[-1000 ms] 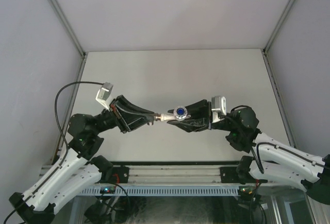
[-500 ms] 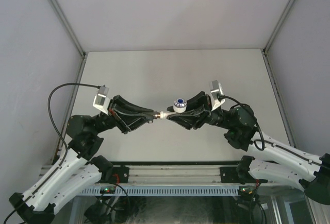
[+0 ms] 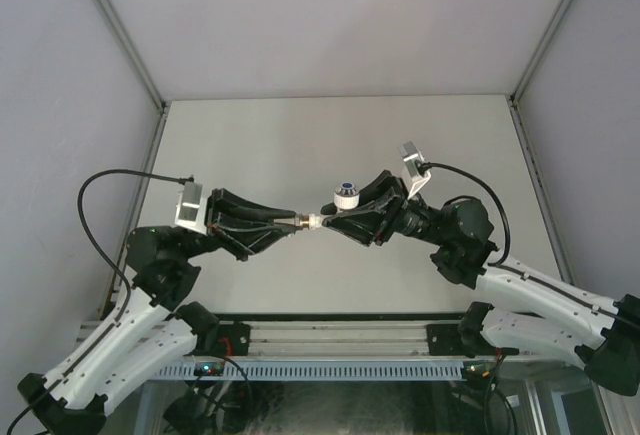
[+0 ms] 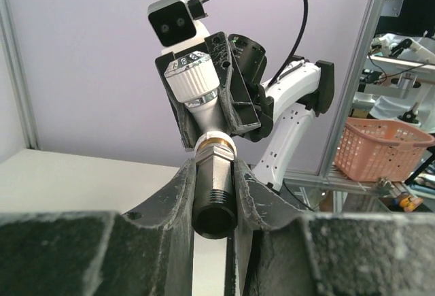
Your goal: Install the water faucets
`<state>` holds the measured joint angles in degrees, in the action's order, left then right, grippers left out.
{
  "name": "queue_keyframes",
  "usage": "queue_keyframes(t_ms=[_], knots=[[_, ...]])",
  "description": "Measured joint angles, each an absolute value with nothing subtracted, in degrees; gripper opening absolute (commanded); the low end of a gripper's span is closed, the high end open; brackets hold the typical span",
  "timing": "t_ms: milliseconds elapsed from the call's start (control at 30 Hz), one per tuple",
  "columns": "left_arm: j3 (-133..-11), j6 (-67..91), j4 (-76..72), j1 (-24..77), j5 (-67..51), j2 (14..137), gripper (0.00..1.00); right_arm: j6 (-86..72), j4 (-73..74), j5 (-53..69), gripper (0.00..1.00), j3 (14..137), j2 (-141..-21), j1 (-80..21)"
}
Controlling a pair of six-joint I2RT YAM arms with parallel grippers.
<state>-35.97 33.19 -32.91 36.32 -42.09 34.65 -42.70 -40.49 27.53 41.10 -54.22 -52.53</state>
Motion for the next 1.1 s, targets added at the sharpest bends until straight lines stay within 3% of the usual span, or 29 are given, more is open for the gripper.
queue_keyframes(t_ms=[500, 1100], knots=[[-35.99, 22.85, -34.61, 36.29, -44.27, 36.03, 0.00, -55.00, -35.75, 23.86, 0.00, 41.12, -54.00, -51.44], [-36.12, -4.47, -21.17, 36.03, -45.23, 33.15, 0.00, -72.97, -32.47, 26.68, 0.00, 41.19, -59.18, -46.57]])
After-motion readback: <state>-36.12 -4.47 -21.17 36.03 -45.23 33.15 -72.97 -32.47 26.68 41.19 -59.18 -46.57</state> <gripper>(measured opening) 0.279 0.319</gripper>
